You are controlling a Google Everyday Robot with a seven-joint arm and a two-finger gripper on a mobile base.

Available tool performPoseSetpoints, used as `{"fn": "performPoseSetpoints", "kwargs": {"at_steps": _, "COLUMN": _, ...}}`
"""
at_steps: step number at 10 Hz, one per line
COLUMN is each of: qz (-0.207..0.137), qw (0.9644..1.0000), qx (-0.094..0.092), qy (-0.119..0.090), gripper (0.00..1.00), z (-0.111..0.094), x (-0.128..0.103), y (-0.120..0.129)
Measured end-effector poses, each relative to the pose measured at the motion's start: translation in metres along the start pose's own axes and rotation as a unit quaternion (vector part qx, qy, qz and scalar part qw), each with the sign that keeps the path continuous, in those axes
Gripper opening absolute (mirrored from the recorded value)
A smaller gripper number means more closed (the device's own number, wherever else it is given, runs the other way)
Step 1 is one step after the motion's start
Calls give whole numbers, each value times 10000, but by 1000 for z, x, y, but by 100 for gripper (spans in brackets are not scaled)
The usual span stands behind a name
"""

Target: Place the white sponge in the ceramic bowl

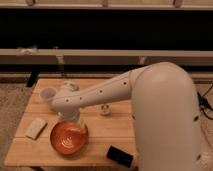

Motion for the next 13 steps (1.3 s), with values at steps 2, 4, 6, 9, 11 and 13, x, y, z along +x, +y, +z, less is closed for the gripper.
{"fn": "performPoseSetpoints", "kwargs": {"at_steps": 2, "qz": -329, "qw": 9995, "qx": 16, "qy": -11, "gripper": 80, "z": 1, "x": -11, "y": -36}}
{"fn": "performPoseSetpoints", "kwargs": {"at_steps": 4, "qz": -814, "qw": 9967, "qx": 29, "qy": -53, "gripper": 80, "z": 3, "x": -37, "y": -82}}
{"fn": "performPoseSetpoints", "kwargs": {"at_steps": 6, "qz": -1229, "qw": 9924, "qx": 1, "qy": -90, "gripper": 80, "z": 8, "x": -59, "y": -114}}
{"fn": "performPoseSetpoints", "kwargs": {"at_steps": 9, "qz": -1744, "qw": 9845, "qx": -85, "qy": -147, "gripper": 80, "z": 26, "x": -74, "y": -158}}
{"fn": "performPoseSetpoints", "kwargs": {"at_steps": 11, "qz": -1842, "qw": 9826, "qx": -191, "qy": -151, "gripper": 80, "z": 46, "x": -70, "y": -177}}
{"fn": "performPoseSetpoints", "kwargs": {"at_steps": 13, "qz": -1847, "qw": 9822, "qx": -298, "qy": -150, "gripper": 80, "z": 67, "x": -65, "y": -186}}
